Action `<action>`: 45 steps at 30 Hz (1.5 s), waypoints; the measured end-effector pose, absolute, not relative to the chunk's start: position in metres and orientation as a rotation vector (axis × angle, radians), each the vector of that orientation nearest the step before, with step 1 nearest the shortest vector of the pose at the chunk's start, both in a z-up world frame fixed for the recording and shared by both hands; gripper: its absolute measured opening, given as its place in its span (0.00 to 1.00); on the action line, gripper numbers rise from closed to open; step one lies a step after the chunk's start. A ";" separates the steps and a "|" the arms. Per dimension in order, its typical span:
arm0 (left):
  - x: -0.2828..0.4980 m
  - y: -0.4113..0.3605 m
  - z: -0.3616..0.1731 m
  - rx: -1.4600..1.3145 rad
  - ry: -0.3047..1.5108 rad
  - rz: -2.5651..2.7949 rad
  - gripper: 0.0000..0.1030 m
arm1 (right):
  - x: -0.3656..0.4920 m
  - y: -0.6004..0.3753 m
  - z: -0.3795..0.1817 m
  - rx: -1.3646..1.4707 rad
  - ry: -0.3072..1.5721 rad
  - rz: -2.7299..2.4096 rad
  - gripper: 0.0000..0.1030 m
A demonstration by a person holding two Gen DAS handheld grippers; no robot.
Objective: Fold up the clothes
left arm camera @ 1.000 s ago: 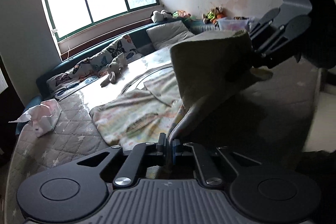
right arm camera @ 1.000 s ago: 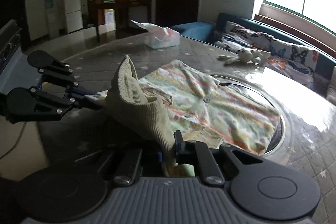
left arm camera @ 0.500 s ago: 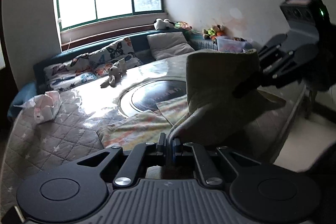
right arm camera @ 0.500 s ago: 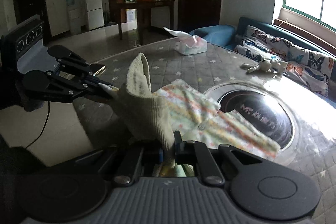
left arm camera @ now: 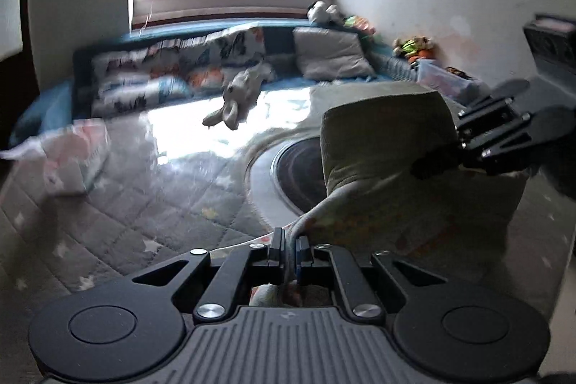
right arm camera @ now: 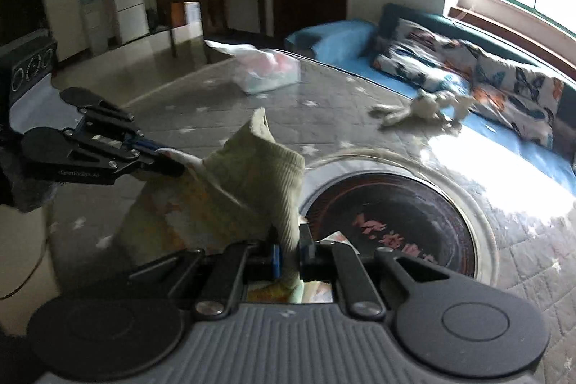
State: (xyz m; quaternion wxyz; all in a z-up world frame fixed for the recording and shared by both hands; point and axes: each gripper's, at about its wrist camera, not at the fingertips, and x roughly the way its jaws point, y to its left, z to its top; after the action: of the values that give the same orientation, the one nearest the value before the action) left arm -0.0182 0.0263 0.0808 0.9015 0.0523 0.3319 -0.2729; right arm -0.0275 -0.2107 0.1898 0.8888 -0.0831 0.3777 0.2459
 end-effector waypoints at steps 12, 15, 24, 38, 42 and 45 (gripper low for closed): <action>0.025 0.034 0.052 0.062 0.766 -0.442 0.29 | 0.019 -0.251 0.133 -0.018 0.824 0.288 0.24; 0.030 0.037 0.049 0.055 0.768 -0.406 0.34 | 0.007 -0.263 0.137 -0.020 0.798 0.250 0.24; 0.027 0.054 0.062 -0.029 0.718 -0.320 0.39 | -0.047 -0.251 0.146 -0.052 0.696 0.228 0.24; 0.009 -0.018 0.051 -0.073 0.765 -0.563 0.38 | -0.037 -0.291 0.104 0.190 0.764 0.138 0.35; 0.013 -0.026 0.040 -0.082 0.794 -0.567 0.38 | -0.035 -0.297 0.096 0.246 0.774 0.149 0.34; 0.015 -0.026 0.037 -0.086 0.801 -0.560 0.38 | -0.036 -0.297 0.094 0.263 0.771 0.147 0.19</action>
State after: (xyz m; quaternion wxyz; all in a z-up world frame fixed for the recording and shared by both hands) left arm 0.0152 -0.0265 0.0367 0.8821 -0.0413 0.3845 -0.2689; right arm -0.0359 -0.2967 0.0937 0.9157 0.1276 0.3744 0.0714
